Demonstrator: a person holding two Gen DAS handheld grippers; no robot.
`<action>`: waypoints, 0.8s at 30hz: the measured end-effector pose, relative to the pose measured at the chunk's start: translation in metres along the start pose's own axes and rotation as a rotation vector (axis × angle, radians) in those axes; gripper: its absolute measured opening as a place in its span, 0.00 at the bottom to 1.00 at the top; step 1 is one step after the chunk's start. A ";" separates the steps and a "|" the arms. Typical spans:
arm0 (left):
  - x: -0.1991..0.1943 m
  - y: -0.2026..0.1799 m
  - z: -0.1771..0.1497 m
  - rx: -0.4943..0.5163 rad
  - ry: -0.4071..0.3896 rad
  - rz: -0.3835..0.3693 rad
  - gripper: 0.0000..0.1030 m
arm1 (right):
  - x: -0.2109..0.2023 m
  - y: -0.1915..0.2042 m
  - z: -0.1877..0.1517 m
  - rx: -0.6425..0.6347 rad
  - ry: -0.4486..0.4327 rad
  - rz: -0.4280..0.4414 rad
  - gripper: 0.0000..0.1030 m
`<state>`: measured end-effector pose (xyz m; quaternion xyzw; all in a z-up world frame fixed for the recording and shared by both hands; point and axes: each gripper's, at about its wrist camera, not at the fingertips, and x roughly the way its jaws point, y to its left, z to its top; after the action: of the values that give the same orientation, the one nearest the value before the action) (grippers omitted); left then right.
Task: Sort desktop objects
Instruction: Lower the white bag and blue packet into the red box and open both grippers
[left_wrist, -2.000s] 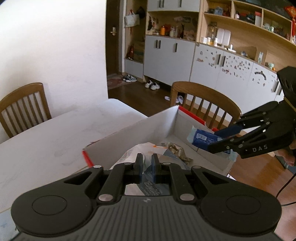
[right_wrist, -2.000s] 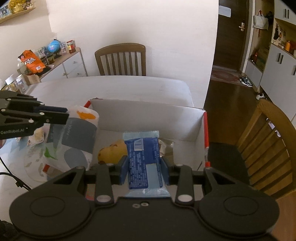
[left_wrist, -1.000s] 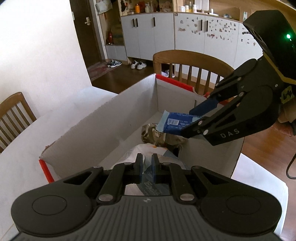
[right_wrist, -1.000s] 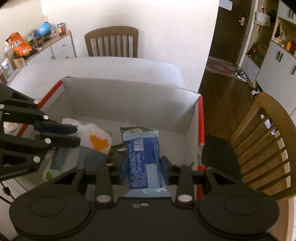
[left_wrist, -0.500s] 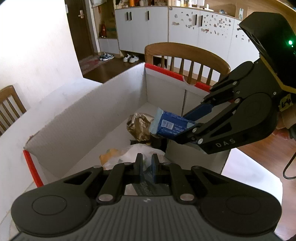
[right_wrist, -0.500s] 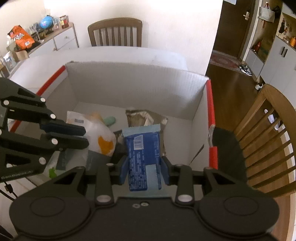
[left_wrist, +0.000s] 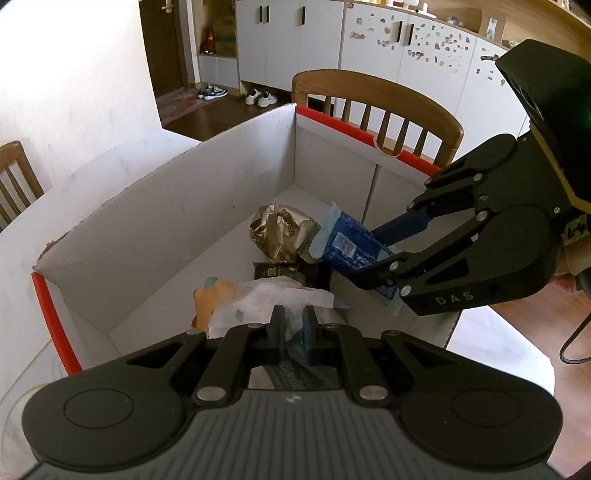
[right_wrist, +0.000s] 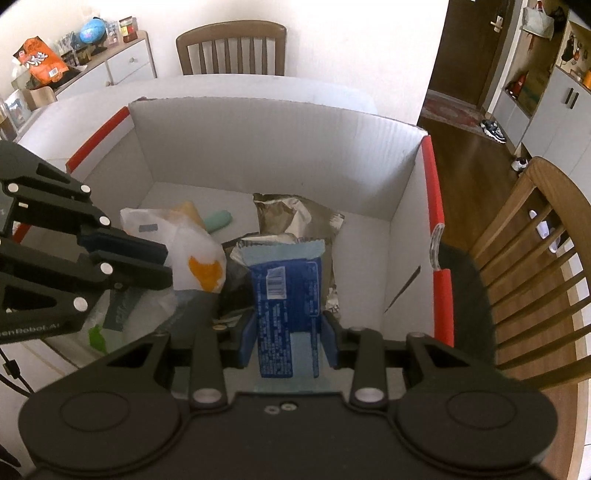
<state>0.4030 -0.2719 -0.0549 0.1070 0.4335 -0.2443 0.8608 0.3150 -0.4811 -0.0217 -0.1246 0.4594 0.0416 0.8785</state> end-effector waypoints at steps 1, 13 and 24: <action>-0.001 0.000 0.000 -0.003 0.001 -0.002 0.08 | 0.001 0.000 0.000 -0.001 0.002 0.000 0.35; -0.004 -0.003 0.002 -0.001 -0.004 0.000 0.08 | 0.002 0.001 0.000 -0.014 -0.002 0.002 0.39; -0.020 -0.006 -0.002 -0.015 -0.032 0.022 0.16 | -0.018 0.001 0.005 -0.005 -0.043 0.021 0.50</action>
<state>0.3887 -0.2703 -0.0400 0.1013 0.4201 -0.2331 0.8712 0.3081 -0.4781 -0.0045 -0.1210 0.4414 0.0546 0.8874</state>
